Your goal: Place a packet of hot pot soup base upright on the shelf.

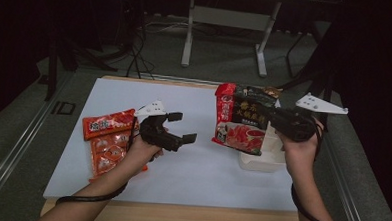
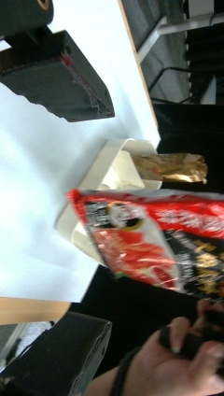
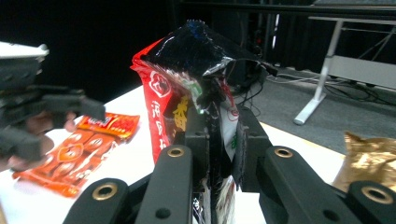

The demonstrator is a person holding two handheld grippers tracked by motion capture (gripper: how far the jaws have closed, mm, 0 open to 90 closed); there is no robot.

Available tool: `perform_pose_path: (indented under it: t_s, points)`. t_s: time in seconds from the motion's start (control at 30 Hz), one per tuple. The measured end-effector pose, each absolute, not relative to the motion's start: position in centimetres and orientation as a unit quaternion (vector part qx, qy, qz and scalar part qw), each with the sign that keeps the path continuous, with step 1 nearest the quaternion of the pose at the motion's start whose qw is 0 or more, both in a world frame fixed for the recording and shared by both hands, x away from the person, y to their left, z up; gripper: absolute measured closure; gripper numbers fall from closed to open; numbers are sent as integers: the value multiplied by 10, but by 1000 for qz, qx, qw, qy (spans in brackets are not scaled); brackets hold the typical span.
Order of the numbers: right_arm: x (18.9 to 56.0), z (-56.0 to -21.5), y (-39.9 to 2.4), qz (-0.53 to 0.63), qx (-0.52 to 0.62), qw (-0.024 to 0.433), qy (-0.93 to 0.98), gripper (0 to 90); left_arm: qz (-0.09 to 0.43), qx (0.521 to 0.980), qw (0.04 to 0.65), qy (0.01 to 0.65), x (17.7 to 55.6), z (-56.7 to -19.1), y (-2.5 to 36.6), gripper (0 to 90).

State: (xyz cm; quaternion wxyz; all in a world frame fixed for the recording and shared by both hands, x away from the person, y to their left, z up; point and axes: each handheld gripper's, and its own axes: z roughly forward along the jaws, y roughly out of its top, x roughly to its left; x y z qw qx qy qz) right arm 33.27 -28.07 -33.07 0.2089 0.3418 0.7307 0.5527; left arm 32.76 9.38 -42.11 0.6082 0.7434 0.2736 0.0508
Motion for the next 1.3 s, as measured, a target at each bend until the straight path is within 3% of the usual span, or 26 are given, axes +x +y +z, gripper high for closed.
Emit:
perform_pose_path:
  t_s: [0.6, 1.3]
  points:
    - [363, -327, -316, 539, 377, 248, 711, 787, 69, 758, 584, 283, 297, -449, 125, 17]
    - [394, -350, -346, 521, 396, 279, 703, 785, 73, 779, 548, 295, 261, -488, 136, 17]
